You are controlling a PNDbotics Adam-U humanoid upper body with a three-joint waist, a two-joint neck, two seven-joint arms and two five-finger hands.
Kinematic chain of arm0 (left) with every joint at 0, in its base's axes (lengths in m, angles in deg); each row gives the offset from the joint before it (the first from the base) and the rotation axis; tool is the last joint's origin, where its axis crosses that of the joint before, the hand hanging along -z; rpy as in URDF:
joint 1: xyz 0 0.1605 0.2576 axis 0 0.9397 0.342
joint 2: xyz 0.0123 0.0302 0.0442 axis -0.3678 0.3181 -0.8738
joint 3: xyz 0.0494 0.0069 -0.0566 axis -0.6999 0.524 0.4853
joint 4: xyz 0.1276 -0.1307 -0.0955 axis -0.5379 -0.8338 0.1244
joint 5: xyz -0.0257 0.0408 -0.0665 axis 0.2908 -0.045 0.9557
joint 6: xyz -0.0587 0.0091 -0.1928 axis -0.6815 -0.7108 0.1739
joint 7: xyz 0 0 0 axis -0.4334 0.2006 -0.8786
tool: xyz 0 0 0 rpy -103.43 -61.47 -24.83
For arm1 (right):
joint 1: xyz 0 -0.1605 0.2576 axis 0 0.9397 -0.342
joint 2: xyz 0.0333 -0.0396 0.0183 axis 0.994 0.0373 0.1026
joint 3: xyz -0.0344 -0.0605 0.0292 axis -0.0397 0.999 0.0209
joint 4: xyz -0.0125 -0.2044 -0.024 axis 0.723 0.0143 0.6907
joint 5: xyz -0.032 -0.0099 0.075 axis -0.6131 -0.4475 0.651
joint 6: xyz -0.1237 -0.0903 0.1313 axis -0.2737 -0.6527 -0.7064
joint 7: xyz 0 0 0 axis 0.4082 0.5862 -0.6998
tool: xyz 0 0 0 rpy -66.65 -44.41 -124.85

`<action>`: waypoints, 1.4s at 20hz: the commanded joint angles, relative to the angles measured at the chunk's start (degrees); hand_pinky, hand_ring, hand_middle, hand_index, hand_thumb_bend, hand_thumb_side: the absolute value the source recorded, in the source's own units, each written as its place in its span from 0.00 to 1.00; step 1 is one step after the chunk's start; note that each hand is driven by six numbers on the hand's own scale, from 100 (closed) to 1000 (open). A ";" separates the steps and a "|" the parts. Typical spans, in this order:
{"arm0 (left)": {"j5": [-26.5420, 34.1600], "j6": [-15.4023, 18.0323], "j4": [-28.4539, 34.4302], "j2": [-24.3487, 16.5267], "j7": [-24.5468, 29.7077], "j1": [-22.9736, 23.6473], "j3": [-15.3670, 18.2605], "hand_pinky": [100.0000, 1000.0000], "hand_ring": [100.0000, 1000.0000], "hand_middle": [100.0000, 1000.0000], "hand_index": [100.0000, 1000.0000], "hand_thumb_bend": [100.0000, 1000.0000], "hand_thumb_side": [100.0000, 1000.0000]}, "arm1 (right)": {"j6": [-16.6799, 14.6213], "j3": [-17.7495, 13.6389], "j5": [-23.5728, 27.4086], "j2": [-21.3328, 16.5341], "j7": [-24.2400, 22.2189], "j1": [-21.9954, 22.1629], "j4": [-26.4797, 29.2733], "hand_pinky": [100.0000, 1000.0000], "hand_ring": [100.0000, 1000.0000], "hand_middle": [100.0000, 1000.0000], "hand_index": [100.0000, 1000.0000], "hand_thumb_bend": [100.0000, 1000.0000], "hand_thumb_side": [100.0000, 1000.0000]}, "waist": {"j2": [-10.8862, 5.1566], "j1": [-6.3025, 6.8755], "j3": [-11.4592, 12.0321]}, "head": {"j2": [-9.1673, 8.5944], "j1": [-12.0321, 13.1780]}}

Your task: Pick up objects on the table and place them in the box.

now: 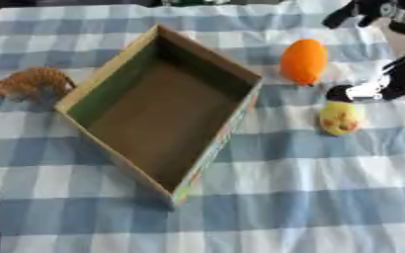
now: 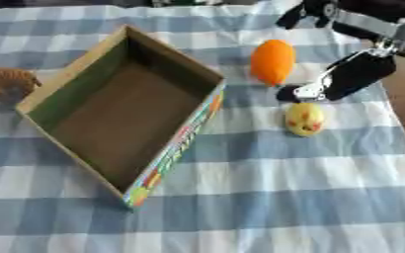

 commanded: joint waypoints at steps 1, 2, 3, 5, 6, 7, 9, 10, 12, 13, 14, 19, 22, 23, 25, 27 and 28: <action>0.05 0.05 0.97 -0.64 0.26 -0.24 0.04 0.42 0.56 0.53 0.75 0.00 0.89 | 0.12 -1.52 1.33 -2.25 -2.24 0.30 0.02 0.80 0.95 0.81 0.91 0.56 0.32 | -1.10 -0.12 -0.16 | -0.74 0.09; 0.05 0.05 0.97 -0.63 0.26 -0.25 0.04 0.42 0.56 0.53 0.75 0.00 0.89 | 0.32 -1.80 1.50 -2.19 -2.64 0.82 -0.20 0.80 0.95 0.81 0.92 0.56 0.31 | -1.08 -0.10 -0.18 | -0.80 0.09; 0.05 0.05 0.97 -0.62 0.25 -0.27 0.06 0.42 0.56 0.53 0.75 0.00 0.89 | 0.51 -2.03 1.55 -2.14 -2.94 1.29 -0.38 0.80 0.95 0.81 0.92 0.57 0.30 | -1.06 -0.09 -0.18 | -0.87 0.09; 0.07 0.05 0.97 -0.59 0.24 -0.31 0.06 0.42 0.56 0.53 0.75 0.00 0.89 | 0.77 -2.23 1.51 -2.02 -3.56 2.10 -0.66 0.80 0.96 0.81 0.92 0.58 0.26 | -1.00 -0.04 -0.20 | -0.97 0.10; 0.08 0.06 0.97 -0.58 0.25 -0.33 0.04 0.42 0.56 0.53 0.75 0.00 0.89 | 0.89 -2.23 1.44 -1.92 -3.91 2.45 -0.84 0.80 0.96 0.81 0.92 0.57 0.27 | -0.98 -0.02 -0.21 | -0.99 0.05; 0.08 0.06 0.97 -0.57 0.26 -0.37 0.04 0.42 0.56 0.53 0.75 0.00 0.89 | 1.03 -2.22 1.34 -1.76 -4.23 2.81 -1.08 0.80 0.96 0.80 0.92 0.57 0.25 | -0.95 0.01 -0.22 | -1.05 0.01; 0.08 0.07 0.97 -0.55 0.28 -0.43 0.03 0.42 0.56 0.53 0.75 0.00 0.89 | 1.29 -2.27 1.09 -1.35 -4.73 3.44 -1.60 0.80 0.96 0.80 0.92 0.56 0.24 | -0.88 0.11 -0.21 | -1.19 -0.03; 0.08 0.08 0.97 -0.55 0.29 -0.46 0.03 0.42 0.56 0.53 0.75 0.00 0.89 | 1.45 -2.33 0.85 -1.09 -4.87 3.79 -1.92 0.80 0.96 0.79 0.92 0.56 0.24 | -0.84 0.17 -0.20 | -1.24 -0.03; 0.09 0.11 0.97 -0.52 0.29 -0.53 0.02 0.42 0.56 0.53 0.75 0.00 0.89 | 1.84 -2.33 0.09 -0.63 -4.93 4.32 -2.62 0.80 0.96 0.79 0.92 0.55 0.23 | -0.74 0.25 -0.18 | -1.31 -0.07; 0.10 0.12 0.97 -0.49 0.32 -0.56 -0.01 0.42 0.56 0.53 0.75 0.00 0.89 | 2.04 -2.28 -0.28 -0.37 -4.91 4.50 -3.03 0.80 0.96 0.79 0.92 0.55 0.23 | -0.69 0.28 -0.18 | -1.32 -0.10; 0.11 0.13 0.97 -0.45 0.36 -0.59 -0.03 0.42 0.56 0.53 0.75 0.00 0.89 | 2.23 -2.21 -0.64 -0.12 -4.86 4.62 -3.48 0.80 0.96 0.79 0.92 0.55 0.23 | -0.66 0.31 -0.18 | -1.33 -0.12; 0.12 0.17 0.97 -0.37 0.44 -0.69 -0.05 0.42 0.56 0.53 0.74 0.00 0.88 | 2.68 -1.57 -2.28 0.95 -4.69 5.00 -5.72 0.80 0.95 0.78 0.91 0.53 0.23 | -0.49 0.43 -0.10 | -1.41 -0.16; 0.14 0.19 0.97 -0.33 0.49 -0.73 -0.08 0.42 0.57 0.53 0.74 0.00 0.88 | 2.85 -1.13 -3.07 1.55 -4.42 5.21 -7.18 0.79 0.95 0.76 0.90 0.53 0.22 | -0.39 0.49 0.00 | -1.51 -0.25; 0.14 0.19 0.97 -0.30 0.50 -0.73 -0.08 0.42 0.57 0.53 0.74 0.00 0.89 | 2.84 -1.02 -3.31 1.74 -4.31 5.28 -7.58 0.79 0.95 0.76 0.90 0.53 0.22 | -0.35 0.50 0.02 | -1.54 -0.26; 0.16 0.16 0.97 -0.24 0.50 -0.70 -0.07 0.42 0.57 0.53 0.74 0.00 0.89 | 2.83 -0.89 -3.65 2.14 -4.04 5.45 -8.29 0.79 0.94 0.74 0.88 0.53 0.22 | -0.29 0.52 0.07 | -1.57 -0.25; 0.17 0.15 0.97 -0.20 0.52 -0.71 -0.06 0.42 0.57 0.53 0.74 0.00 0.89 | 2.76 -0.76 -3.92 2.46 -3.71 5.61 -8.76 0.78 0.94 0.72 0.87 0.53 0.21 | -0.23 0.54 0.10 | -1.57 -0.25; 0.17 0.15 0.97 -0.19 0.53 -0.72 -0.06 0.42 0.57 0.53 0.74 0.00 0.89 | 2.68 -0.67 -3.97 2.60 -3.64 5.68 -8.89 0.78 0.94 0.71 0.86 0.52 0.20 | -0.21 0.55 0.11 | -1.57 -0.26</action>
